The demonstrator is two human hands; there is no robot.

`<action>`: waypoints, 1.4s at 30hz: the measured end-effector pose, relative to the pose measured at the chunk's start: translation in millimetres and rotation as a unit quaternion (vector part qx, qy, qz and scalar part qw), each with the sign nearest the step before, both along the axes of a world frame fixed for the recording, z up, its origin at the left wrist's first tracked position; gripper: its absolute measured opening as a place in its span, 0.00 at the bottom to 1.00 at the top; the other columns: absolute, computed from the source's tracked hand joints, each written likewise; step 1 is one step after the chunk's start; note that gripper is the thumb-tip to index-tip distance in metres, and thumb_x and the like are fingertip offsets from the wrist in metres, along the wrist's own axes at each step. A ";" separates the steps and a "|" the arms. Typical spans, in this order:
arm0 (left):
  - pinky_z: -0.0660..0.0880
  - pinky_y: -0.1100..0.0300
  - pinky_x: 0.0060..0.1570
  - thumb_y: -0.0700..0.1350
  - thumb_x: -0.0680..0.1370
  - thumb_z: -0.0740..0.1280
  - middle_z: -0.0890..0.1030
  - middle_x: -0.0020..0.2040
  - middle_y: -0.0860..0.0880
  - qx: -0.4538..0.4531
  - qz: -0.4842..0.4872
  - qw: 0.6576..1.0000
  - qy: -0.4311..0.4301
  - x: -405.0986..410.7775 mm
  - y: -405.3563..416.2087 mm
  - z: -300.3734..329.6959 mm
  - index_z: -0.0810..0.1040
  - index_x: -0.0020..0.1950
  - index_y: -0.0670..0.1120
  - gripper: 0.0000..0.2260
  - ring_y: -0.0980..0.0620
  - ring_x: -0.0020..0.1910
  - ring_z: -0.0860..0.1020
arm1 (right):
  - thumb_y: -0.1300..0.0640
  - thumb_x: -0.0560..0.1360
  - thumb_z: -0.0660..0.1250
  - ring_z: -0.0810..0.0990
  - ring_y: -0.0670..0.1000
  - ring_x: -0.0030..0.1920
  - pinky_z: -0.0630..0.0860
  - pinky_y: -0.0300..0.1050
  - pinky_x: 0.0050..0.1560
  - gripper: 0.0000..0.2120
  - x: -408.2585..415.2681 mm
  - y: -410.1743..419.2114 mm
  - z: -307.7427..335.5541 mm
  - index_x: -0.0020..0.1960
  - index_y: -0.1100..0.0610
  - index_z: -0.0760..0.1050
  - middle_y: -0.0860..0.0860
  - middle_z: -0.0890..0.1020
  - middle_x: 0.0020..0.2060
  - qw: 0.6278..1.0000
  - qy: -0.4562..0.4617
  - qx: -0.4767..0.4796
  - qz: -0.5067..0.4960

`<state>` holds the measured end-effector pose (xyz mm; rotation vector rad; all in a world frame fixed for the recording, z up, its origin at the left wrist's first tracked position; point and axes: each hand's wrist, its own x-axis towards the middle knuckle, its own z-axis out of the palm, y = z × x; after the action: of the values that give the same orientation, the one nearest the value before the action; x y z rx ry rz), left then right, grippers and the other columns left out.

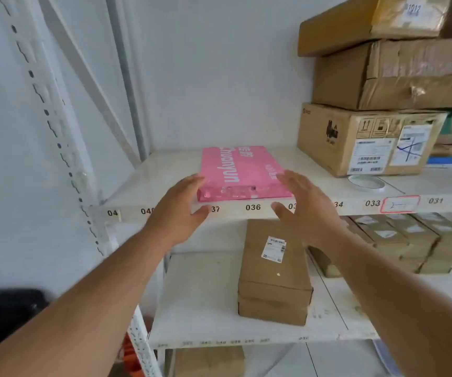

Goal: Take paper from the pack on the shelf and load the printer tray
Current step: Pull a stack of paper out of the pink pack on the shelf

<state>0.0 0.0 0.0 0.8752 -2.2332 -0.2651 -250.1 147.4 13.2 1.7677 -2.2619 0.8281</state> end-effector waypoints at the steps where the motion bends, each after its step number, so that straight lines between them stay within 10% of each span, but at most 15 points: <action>1: 0.63 0.59 0.74 0.48 0.79 0.73 0.71 0.78 0.50 -0.006 0.007 1.000 -0.009 -5.2 -2.8 -0.9 0.67 0.80 0.50 0.30 0.48 0.77 0.69 | 0.43 0.81 0.65 0.64 0.54 0.80 0.62 0.55 0.78 0.35 -4.6 -5.5 -1.3 0.84 0.46 0.56 0.47 0.58 0.84 1.000 0.012 0.005 -0.001; 9: 0.72 0.58 0.58 0.52 0.80 0.71 0.80 0.65 0.51 0.062 0.089 0.994 0.008 -27.9 -3.9 -12.9 0.68 0.79 0.56 0.28 0.50 0.63 0.78 | 0.46 0.80 0.68 0.77 0.55 0.69 0.74 0.52 0.69 0.34 -26.0 -29.5 -17.9 0.82 0.50 0.60 0.46 0.61 0.82 0.998 -0.064 0.003 0.014; 16: 0.75 0.53 0.66 0.49 0.80 0.71 0.82 0.64 0.53 0.034 0.070 0.995 0.060 -18.3 11.1 -21.9 0.72 0.77 0.56 0.25 0.48 0.68 0.78 | 0.48 0.81 0.69 0.71 0.52 0.75 0.69 0.50 0.72 0.33 -18.4 -6.7 -21.7 0.82 0.53 0.63 0.48 0.65 0.81 0.999 -0.035 -0.027 0.009; 25: 0.76 0.50 0.59 0.47 0.81 0.71 0.84 0.62 0.49 -0.159 0.019 0.987 -0.001 9.4 14.4 -17.7 0.80 0.70 0.48 0.17 0.44 0.60 0.81 | 0.55 0.79 0.71 0.83 0.60 0.61 0.80 0.57 0.58 0.23 -30.0 16.7 -30.2 0.73 0.56 0.75 0.53 0.81 0.68 0.988 0.099 -0.114 0.025; 32: 0.80 0.46 0.50 0.36 0.78 0.71 0.85 0.57 0.41 -0.451 -0.085 0.880 -0.126 19.2 -12.5 -8.1 0.86 0.60 0.42 0.11 0.38 0.52 0.83 | 0.60 0.79 0.71 0.86 0.60 0.48 0.83 0.55 0.41 0.08 -56.0 12.4 -34.3 0.57 0.59 0.83 0.54 0.86 0.59 0.945 0.246 -0.196 0.093; 42: 0.78 0.50 0.55 0.43 0.83 0.66 0.84 0.51 0.42 -0.383 -0.113 0.913 -0.086 11.9 -10.5 -3.3 0.84 0.50 0.40 0.10 0.40 0.49 0.81 | 0.63 0.80 0.70 0.84 0.59 0.46 0.81 0.54 0.44 0.04 -63.7 0.6 -32.4 0.50 0.61 0.84 0.55 0.87 0.51 0.913 0.276 -0.262 0.147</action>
<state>11.9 -10.5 -3.3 0.2155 -2.3034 0.5799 -313.9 148.0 -19.2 1.7914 -1.2917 0.7591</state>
